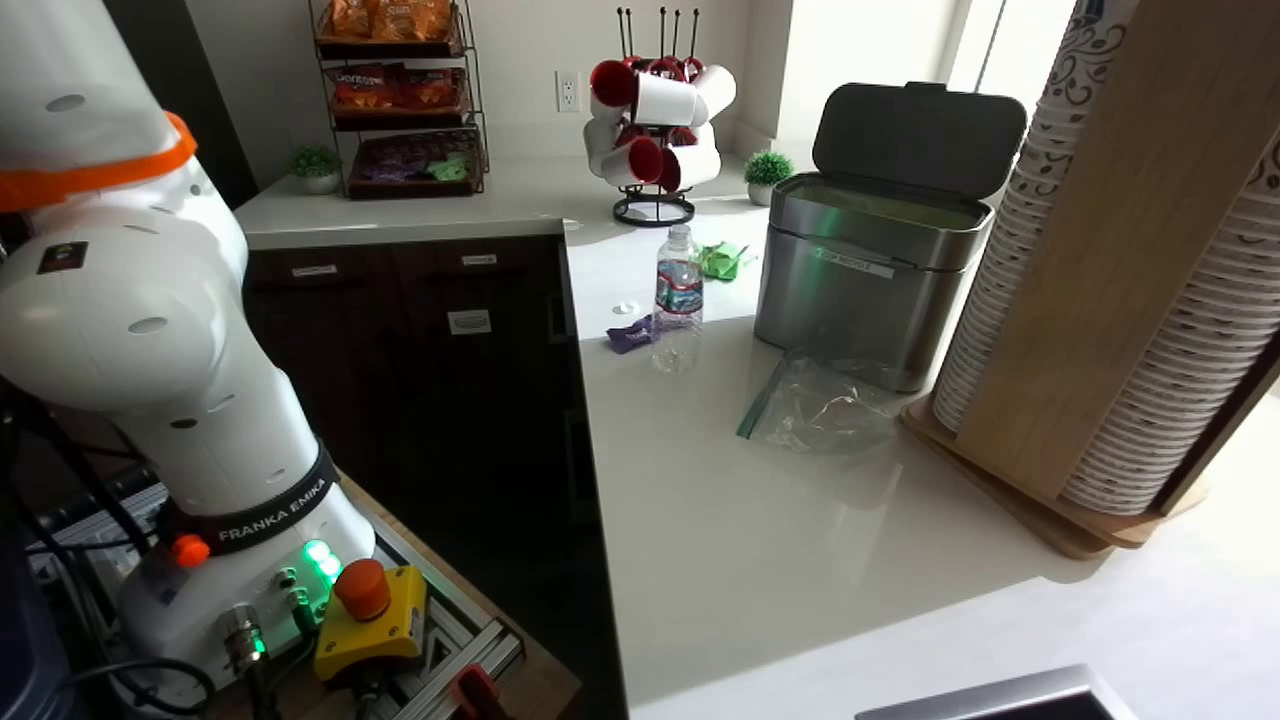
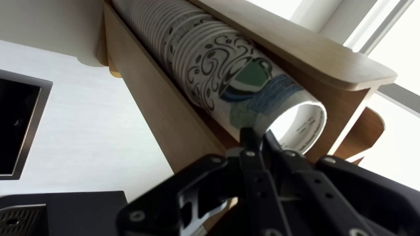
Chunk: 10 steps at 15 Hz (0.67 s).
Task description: Pick up one cup from the stacked cups on the cup order and put it on the table
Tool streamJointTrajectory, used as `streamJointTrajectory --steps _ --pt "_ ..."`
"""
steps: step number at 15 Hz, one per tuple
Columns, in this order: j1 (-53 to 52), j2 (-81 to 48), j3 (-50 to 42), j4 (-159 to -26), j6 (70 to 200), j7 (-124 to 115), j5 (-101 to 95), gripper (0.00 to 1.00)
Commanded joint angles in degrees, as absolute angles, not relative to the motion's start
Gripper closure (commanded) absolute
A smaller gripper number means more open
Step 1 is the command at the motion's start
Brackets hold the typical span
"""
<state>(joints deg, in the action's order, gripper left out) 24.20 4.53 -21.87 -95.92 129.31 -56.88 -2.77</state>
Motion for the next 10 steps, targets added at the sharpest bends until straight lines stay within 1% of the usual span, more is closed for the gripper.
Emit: streamJointTrajectory --steps 1,10 --pt "23.7 5.1 -21.9 -96.1 129.8 -55.9 -1.5 0.98" --pt "23.8 8.1 -21.7 -93.9 127.4 -52.6 -2.1 0.98"
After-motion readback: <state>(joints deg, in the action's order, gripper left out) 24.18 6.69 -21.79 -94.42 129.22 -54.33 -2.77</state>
